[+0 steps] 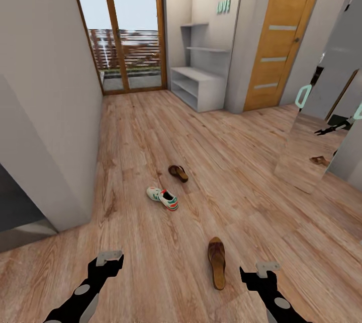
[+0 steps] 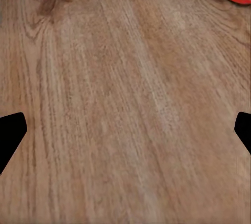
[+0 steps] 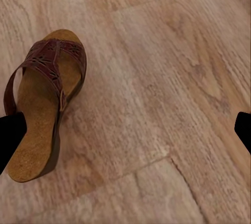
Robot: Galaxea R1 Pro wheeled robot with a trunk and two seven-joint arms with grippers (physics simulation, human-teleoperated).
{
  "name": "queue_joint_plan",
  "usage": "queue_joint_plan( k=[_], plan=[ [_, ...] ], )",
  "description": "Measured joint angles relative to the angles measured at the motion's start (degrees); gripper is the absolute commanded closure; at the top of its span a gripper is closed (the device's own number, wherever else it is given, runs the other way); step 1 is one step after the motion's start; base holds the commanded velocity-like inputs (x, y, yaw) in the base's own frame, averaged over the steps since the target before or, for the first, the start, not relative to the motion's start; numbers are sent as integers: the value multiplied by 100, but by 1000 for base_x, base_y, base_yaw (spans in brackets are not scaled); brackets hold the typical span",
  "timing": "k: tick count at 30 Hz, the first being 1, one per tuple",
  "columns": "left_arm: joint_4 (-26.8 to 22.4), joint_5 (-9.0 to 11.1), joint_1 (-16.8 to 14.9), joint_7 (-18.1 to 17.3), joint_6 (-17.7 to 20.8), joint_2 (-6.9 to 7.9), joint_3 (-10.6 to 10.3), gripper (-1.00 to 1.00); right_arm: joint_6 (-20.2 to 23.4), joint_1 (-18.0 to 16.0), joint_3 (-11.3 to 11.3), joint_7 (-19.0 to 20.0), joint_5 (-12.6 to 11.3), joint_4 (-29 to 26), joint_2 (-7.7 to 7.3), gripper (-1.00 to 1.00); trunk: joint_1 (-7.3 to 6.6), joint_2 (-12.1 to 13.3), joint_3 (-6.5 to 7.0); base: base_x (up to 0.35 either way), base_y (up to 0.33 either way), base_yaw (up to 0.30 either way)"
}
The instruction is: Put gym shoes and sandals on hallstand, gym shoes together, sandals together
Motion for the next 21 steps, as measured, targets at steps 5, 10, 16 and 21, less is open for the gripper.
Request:
queue_joint_plan(
  k=[5, 10, 16, 21],
  plan=[
    [-2, 0, 0, 0, 0, 0, -1, -100, 0, 0, 0, 0, 0, 0, 0, -100, 110, -201, -90, 0, 0, 0],
    [-5, 0, 0, -2, 0, -1, -6, -100, 0, 0, 0, 0, 0, 0, 0, -100, 220, -401, -180, 0, 0, 0],
    [-8, 0, 0, -20, 0, 3, -6, -100, 0, 0, 0, 3, 2, 6, 0, -100, 236, -410, -312, 0, 0, 0],
    [-14, 0, 0, -28, 0, 6, -5, -100, 0, 0, 0, 17, 6, 8, 0, -100, 249, -417, -423, 0, 0, 0]
  ],
)
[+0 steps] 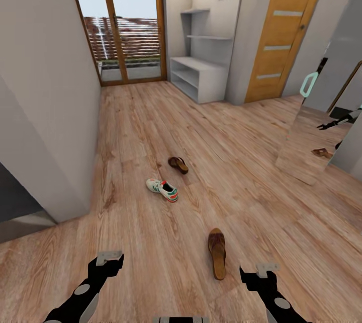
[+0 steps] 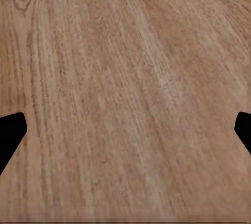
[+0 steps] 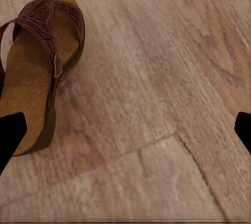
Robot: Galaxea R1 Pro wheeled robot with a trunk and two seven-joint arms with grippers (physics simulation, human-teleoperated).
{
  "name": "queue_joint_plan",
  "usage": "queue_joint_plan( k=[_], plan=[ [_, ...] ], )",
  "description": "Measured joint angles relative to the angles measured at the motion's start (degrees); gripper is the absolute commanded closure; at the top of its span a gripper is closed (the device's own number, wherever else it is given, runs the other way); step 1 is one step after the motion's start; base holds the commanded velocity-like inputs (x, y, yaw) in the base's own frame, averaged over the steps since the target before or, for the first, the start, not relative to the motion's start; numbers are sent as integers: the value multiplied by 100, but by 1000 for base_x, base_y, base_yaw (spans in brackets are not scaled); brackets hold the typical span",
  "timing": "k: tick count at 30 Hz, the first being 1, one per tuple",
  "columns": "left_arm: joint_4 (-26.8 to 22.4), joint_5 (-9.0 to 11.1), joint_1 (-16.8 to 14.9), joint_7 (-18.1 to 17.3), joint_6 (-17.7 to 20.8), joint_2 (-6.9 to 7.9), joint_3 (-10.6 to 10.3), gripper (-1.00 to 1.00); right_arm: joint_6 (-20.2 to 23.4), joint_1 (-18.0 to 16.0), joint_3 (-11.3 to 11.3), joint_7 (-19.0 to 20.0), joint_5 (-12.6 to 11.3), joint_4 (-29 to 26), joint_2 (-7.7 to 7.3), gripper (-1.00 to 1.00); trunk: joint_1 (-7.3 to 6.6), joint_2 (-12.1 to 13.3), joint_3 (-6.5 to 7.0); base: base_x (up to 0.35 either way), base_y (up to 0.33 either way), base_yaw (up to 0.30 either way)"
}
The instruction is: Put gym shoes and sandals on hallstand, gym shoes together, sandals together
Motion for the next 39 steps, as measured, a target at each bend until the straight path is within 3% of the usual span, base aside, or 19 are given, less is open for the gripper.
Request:
queue_joint_plan(
  k=[10, 27, 39],
  plan=[
    [-3, 0, 0, -3, 0, 1, 3, -100, 0, 0, 0, 11, 2, -2, 0, -100, 26, -13, -222, 0, 0, 0],
    [-31, -7, 0, -1, -27, -5, -7, -100, 0, 0, 0, 15, 0, -8, 1, -100, 25, -14, -222, 7, 2, 0],
    [-31, -5, 0, -1, -26, -7, -4, -100, 0, 0, 0, 8, -5, -7, 0, -100, 24, -14, -222, 174, 143, 0]
  ],
)
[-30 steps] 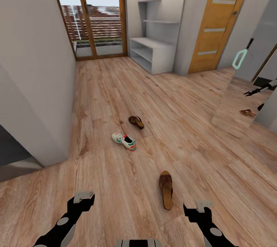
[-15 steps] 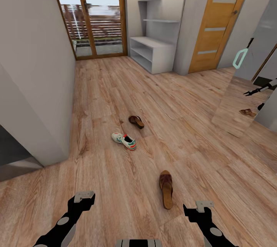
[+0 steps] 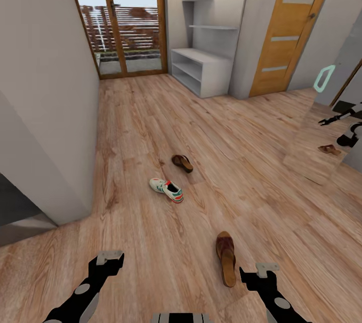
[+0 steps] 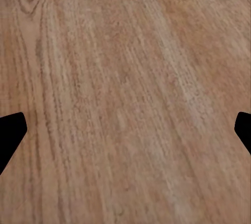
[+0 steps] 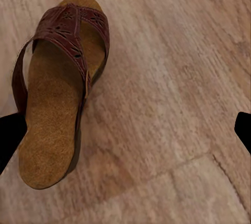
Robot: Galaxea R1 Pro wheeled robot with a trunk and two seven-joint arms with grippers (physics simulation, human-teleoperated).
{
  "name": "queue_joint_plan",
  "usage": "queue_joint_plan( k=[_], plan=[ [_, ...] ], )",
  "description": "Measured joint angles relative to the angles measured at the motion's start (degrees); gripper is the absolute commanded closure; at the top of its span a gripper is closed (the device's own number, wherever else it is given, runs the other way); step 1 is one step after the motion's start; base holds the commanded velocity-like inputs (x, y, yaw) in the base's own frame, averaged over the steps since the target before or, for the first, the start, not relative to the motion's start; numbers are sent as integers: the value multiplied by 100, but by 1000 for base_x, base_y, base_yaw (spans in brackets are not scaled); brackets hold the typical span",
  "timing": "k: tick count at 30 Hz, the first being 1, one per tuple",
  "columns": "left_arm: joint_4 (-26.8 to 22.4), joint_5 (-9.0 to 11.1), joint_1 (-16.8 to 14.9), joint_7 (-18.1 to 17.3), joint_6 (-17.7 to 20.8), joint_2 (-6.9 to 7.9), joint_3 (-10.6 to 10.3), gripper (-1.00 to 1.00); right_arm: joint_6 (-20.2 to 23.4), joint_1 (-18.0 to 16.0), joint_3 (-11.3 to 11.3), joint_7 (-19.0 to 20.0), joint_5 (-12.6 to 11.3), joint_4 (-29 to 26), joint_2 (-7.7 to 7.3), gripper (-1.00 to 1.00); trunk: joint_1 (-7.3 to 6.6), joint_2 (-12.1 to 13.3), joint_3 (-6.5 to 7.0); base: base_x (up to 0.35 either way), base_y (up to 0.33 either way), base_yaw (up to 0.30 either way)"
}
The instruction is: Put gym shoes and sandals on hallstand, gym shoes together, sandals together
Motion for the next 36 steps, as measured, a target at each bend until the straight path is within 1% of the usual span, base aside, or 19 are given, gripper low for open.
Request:
queue_joint_plan(
  k=[17, 25, 29, 36],
  plan=[
    [0, -3, 0, 5, 0, 0, -1, -100, 0, 0, 0, -1, 0, -1, 0, -100, 1, 0, 0, 34, 27, 0],
    [0, -2, 0, 5, 0, 0, 4, -100, 0, 0, 0, -1, 0, 0, 2, -100, 0, 0, 0, 112, 92, -4],
    [-1, 1, -1, 5, 0, 0, 4, -100, 0, 1, 0, -1, 0, -1, 2, -100, 0, 0, 0, 157, 192, -106],
    [1, 2, -1, 5, 0, -1, 4, -100, 0, 1, 0, -1, 0, -1, 2, -100, 1, 0, 0, 140, 194, -192]
  ],
)
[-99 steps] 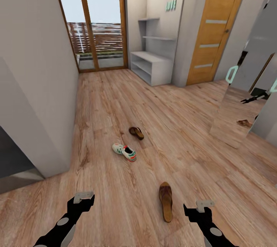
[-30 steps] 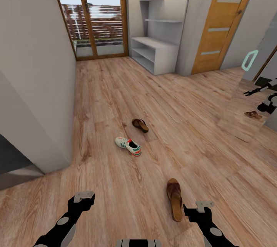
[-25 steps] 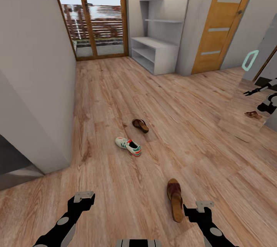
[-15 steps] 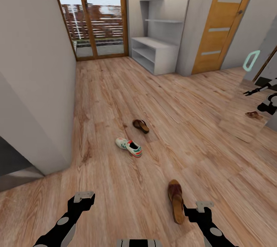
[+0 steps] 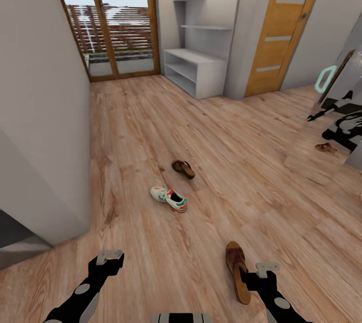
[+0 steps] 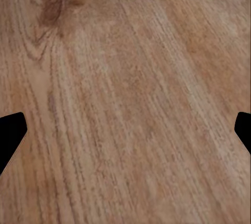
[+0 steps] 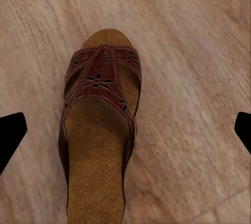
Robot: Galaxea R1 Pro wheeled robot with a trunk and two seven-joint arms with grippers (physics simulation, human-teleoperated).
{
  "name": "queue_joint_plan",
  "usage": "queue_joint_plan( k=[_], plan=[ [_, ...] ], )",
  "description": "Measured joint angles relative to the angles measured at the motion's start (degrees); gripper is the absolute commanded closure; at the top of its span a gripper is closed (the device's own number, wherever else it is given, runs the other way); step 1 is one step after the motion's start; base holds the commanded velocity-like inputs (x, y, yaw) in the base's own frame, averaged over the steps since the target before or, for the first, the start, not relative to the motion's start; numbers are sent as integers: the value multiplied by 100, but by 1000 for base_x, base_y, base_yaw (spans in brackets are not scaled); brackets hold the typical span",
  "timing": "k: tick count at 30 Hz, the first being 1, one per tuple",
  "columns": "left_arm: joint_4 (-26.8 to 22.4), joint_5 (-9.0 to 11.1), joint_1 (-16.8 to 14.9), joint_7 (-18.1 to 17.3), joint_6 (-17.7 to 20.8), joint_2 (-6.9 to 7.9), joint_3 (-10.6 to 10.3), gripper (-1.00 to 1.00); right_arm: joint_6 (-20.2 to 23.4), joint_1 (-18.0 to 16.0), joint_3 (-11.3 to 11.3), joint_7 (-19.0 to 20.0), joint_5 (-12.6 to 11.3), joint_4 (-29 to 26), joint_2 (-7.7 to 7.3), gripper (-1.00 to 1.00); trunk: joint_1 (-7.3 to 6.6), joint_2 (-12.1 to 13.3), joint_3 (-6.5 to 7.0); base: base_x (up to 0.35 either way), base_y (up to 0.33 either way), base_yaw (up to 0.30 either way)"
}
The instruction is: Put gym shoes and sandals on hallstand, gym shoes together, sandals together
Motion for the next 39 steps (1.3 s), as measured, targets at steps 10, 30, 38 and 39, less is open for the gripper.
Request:
queue_joint_plan(
  k=[10, 30, 38, 39],
  plan=[
    [0, 2, 1, 0, 0, 0, 7, -100, 0, -1, 0, 0, 0, 0, 3, -100, 1, 0, 0, 21, 29, -33],
    [-9, -5, -40, 0, 52, -42, -3, -100, 5, -1, 0, -25, 1, 11, 6, -100, 1, 0, 0, 0, 0, 0],
    [-108, -5, -184, -42, 194, -51, 6, -100, 3, -1, 0, -37, 1, 75, 33, -100, 1, 0, 0, 0, 0, 0],
    [-142, -5, -229, -62, 245, -56, 6, -100, 4, -1, 0, -38, 1, 81, 34, -100, 1, 0, 0, 0, 0, 0]
  ],
)
